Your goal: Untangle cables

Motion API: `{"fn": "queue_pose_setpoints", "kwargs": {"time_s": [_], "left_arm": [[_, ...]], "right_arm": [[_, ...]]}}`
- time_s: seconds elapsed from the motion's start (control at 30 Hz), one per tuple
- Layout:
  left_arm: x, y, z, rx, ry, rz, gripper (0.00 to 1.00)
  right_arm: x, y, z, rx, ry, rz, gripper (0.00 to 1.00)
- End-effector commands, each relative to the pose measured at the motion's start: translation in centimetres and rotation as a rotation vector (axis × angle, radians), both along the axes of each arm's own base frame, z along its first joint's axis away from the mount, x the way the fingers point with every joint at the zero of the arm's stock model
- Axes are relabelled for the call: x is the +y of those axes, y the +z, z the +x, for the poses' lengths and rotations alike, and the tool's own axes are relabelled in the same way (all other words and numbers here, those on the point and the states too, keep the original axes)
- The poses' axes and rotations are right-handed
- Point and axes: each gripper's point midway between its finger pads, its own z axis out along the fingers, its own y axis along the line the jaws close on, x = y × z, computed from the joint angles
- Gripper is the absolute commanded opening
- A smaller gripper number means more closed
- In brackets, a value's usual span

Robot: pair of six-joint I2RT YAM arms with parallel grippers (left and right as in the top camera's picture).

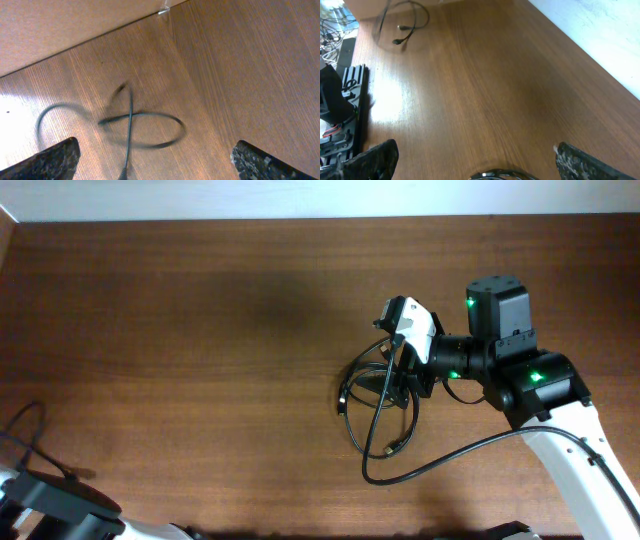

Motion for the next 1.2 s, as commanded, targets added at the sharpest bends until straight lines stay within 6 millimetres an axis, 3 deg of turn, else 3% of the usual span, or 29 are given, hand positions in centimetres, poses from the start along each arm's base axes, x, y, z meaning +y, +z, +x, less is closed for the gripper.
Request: {"fn": "queue_pose_setpoints", "kwargs": {"time_s": [0.0,0.13,0.33,0.53,0.63,0.83,1.0,1.17], "left_arm": [[0.0,-0.3,0.3,-0.015,-0.002,-0.016,0.99],[-0.3,-0.3,0.7,-0.046,0.004,-0.037,0.99],[-2.3,-0.1,3.4,-0.076,-0.15,-0.051,0.99],[-7.2,0.1,8.6,-0.114,-0.385,-0.075,0.99],[-12.3,0.0,12.2,-0.078,-0.593,-0.059,0.99],[-21.6,-0.2,16.6,-0.052,-0.859,-0.067,0.99],[-30.6,-0.9,17.7,0.008,-1.116,-0.085,0.99],[-38.3,-1.3,17.4,0.044,-1.298,-0.11,0.99]], "right_arm": [[-0.1,0.8,0.0,-0.017,-0.01,0.004,0.99],[-0.1,0.7,0.0,-0.016,-0.01,0.004,0.99],[-0.1,0.8,0.0,-0.017,-0.01,0.004,0.99],[-0.1,0.7,0.0,-0.016,-0.01,0.004,0.99],[-0.1,0.7,-0.1,-0.013,-0.011,0.003,0.99],[-1.1,-1.0,-0.1,0.043,-0.065,-0.068,0.99],[-3.6,-3.9,0.0,0.113,-0.183,-0.222,0.99],[-9.1,-6.6,1.9,0.243,-0.583,-0.396,0.99]]}}
